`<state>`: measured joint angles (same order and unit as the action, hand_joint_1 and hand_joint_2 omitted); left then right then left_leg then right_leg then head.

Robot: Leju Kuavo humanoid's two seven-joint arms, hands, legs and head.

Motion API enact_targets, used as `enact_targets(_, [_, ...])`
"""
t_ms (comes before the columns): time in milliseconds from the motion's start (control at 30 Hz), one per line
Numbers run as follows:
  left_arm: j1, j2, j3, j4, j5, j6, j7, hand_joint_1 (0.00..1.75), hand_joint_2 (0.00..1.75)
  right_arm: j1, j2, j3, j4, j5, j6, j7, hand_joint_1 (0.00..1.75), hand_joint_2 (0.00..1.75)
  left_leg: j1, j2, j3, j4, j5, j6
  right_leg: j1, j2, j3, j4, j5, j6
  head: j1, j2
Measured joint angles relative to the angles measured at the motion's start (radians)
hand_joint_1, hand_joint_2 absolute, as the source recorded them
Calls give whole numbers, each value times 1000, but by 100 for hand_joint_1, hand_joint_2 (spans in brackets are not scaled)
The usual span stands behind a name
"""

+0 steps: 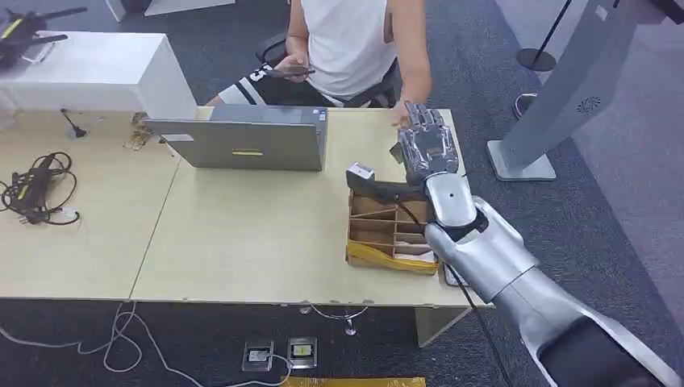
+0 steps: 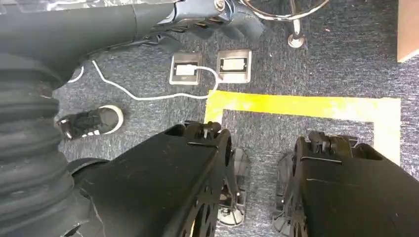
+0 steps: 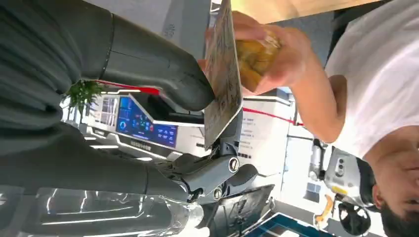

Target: Pass the card to the sensor for recognition and then transmit it.

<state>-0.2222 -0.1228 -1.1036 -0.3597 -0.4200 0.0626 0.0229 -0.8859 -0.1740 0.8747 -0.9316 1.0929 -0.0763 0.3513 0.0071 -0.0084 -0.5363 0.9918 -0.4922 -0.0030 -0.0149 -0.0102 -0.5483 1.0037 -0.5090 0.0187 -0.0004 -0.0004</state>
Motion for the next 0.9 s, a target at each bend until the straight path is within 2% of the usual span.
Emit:
enact_targets(200, [0, -3, 0, 0, -20, 0, 0, 0, 175, -24, 26, -1, 73, 23, -14, 24, 175, 175, 0, 0, 0, 0, 0, 0, 0, 0, 0, 0, 0, 0, 0, 0])
enact_targets(500, [-2, -10, 0, 0, -29, -19, 1, 0, 175, -32, 58, -2, 141, 47, -20, 26, 175, 175, 0, 0, 0, 0, 0, 0, 0, 0, -1, 0, 0, 0, 0, 0])
enact_targets(533, [-2, -10, 0, 0, -31, -19, 2, 0, 175, -33, 62, -2, 148, 52, -21, 25, 168, 175, 0, 0, 0, 0, 0, 0, 0, 0, -1, 0, 0, 0, 0, 0])
enact_targets(567, [-2, -11, 0, 0, -31, -19, 3, 0, 175, -35, 67, -2, 155, 59, -21, 23, 5, 175, 0, 0, -1, 0, 0, 0, 0, 0, -1, 0, 0, 0, 0, 0])
enact_targets(600, [-2, -11, 0, 0, -31, -19, 6, 0, 175, -35, 70, -3, 159, 65, -22, 22, 0, 175, 0, 0, -1, 0, 0, 0, 0, 0, -1, 0, 0, 0, 0, 0])
enact_targets(900, [-2, -6, 1, -2, -29, -19, 22, 0, 175, -40, 130, -16, 191, 98, -65, 7, 0, 175, 0, 0, -1, 0, 0, 0, 0, 1, -2, 0, 0, 0, 0, 0])
